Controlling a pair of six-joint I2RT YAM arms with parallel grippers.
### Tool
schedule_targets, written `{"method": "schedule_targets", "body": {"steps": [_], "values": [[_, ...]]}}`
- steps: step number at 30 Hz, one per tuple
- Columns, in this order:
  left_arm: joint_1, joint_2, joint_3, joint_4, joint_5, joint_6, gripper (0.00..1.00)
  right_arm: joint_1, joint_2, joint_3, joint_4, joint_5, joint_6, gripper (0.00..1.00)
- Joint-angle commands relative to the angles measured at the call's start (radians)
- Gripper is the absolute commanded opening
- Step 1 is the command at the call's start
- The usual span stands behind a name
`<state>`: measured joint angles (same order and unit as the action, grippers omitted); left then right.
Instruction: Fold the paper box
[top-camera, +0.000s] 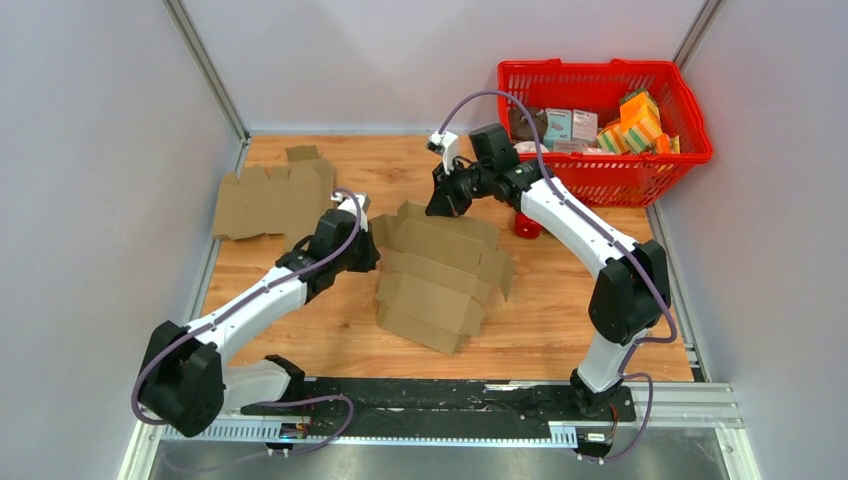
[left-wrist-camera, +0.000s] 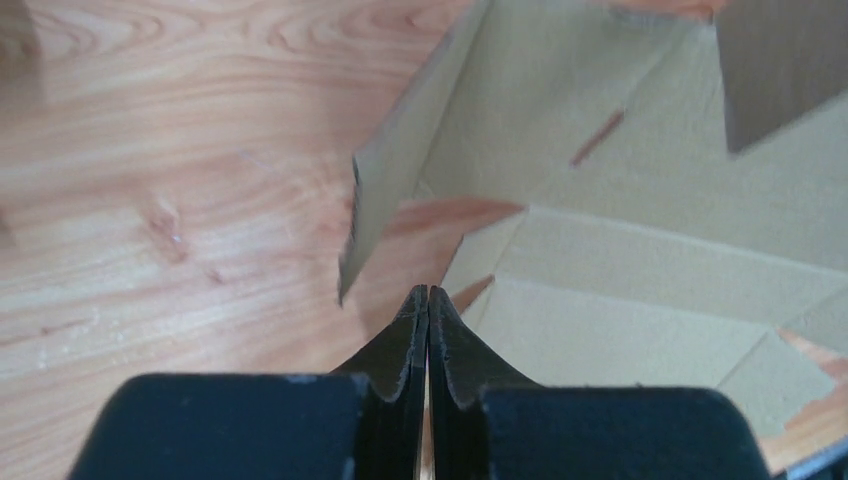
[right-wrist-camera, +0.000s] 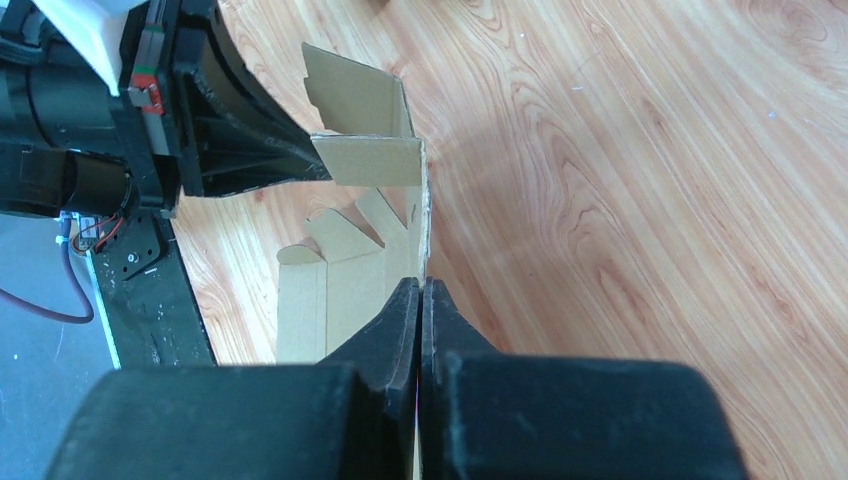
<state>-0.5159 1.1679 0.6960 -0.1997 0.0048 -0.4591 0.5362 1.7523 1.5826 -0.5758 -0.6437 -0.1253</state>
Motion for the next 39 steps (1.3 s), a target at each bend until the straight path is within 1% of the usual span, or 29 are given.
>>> {"method": "schedule_targets", "body": {"steps": [1,10,15,23,26,30,33,36,39], "values": [[-0.004,0.084,0.091,-0.046,-0.112,0.014,0.04,0.005,-0.043,-0.007,0.057,0.009,0.027,0.00],[-0.024,0.177,0.125,0.009,-0.132,-0.016,0.04,0.005,-0.042,-0.015,0.097,-0.002,0.049,0.00],[-0.047,0.214,0.143,0.065,-0.091,-0.024,0.04,0.005,-0.040,-0.024,0.123,-0.010,0.067,0.00],[-0.088,0.174,0.122,0.088,-0.075,-0.042,0.04,0.005,-0.045,-0.039,0.139,-0.013,0.081,0.00],[-0.098,0.173,0.108,0.126,-0.062,-0.059,0.04,0.005,-0.048,-0.055,0.168,-0.025,0.099,0.00],[-0.098,0.229,0.099,0.172,-0.028,-0.101,0.04,0.011,-0.053,-0.088,0.188,-0.036,0.104,0.00],[-0.098,0.280,0.073,0.272,-0.009,-0.137,0.04,0.021,-0.054,-0.124,0.217,-0.031,0.099,0.00],[-0.099,0.328,0.079,0.295,0.017,-0.145,0.04,0.036,-0.059,-0.150,0.241,0.001,0.063,0.00],[-0.099,0.323,0.068,0.304,0.017,-0.136,0.04,0.062,-0.066,-0.188,0.258,0.076,0.004,0.00]]}}
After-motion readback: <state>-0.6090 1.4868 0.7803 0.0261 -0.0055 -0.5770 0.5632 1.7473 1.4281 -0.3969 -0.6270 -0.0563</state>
